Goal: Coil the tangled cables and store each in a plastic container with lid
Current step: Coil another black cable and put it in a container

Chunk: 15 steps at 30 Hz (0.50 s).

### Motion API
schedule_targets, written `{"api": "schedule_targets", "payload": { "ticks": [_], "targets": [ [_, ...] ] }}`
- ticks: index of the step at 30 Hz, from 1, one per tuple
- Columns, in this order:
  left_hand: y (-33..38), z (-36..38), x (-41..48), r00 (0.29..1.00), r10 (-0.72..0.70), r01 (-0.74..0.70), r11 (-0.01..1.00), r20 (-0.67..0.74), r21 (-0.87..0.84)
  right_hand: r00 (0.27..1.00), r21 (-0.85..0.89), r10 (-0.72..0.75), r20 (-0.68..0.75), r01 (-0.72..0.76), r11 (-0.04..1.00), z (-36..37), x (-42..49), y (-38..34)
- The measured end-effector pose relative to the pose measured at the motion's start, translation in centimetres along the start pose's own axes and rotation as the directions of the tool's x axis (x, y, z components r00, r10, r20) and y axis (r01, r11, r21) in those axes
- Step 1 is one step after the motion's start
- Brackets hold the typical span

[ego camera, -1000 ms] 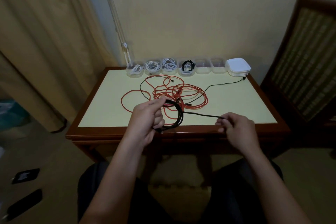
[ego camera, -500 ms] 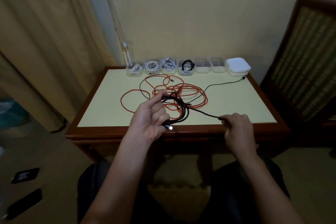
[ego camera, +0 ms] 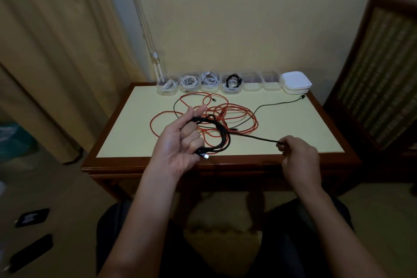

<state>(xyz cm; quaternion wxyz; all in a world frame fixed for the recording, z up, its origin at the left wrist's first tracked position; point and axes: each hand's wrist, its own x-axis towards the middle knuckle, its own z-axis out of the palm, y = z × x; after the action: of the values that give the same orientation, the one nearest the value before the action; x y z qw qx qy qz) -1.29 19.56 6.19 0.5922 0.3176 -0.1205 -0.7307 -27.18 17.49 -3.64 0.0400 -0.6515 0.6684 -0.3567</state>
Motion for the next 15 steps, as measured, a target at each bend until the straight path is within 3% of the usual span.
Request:
{"api": "schedule_targets", "payload": {
  "ticks": [3, 5, 6, 8, 10, 12, 15],
  "targets": [
    [-0.2, 0.1, 0.0, 0.999, 0.014, -0.011, 0.995, 0.029, -0.094, 0.989, 0.226, 0.129, 0.076, -0.143, 0.964, -0.3, -0.3, -1.4],
    [-0.3, 0.2, 0.1, 0.998, 0.018, -0.008, 0.986, 0.056, -0.164, 0.951, 0.42, 0.233, 0.204, -0.3, 0.857, -0.5, -0.8, -2.6],
    [-0.4, 0.2, 0.1, 0.997, 0.016, -0.002, 0.982, 0.076, -0.191, 0.913, 0.519, 0.282, 0.295, -0.401, 0.755, -0.6, -1.0, -3.3],
    [-0.8, 0.4, 0.1, 0.994, 0.007, 0.018, 0.975, 0.113, -0.221, 0.821, 0.684, 0.331, 0.465, -0.571, 0.454, -0.7, -1.4, -4.7],
    [-1.4, 0.6, 0.2, 0.992, -0.005, 0.035, 0.972, 0.128, -0.231, 0.747, 0.752, 0.346, 0.567, -0.641, 0.151, -0.6, -1.7, -5.9],
    [-2.0, 0.8, 0.3, 0.991, -0.018, 0.048, 0.973, 0.133, -0.227, 0.711, 0.765, 0.347, 0.612, -0.643, -0.033, -0.4, -1.8, -6.8],
    [-2.8, 1.0, 0.4, 0.99, -0.035, 0.062, 0.977, 0.135, -0.203, 0.691, 0.759, 0.318, 0.649, -0.617, -0.209, -0.1, -1.8, -8.1]
  ]
}}
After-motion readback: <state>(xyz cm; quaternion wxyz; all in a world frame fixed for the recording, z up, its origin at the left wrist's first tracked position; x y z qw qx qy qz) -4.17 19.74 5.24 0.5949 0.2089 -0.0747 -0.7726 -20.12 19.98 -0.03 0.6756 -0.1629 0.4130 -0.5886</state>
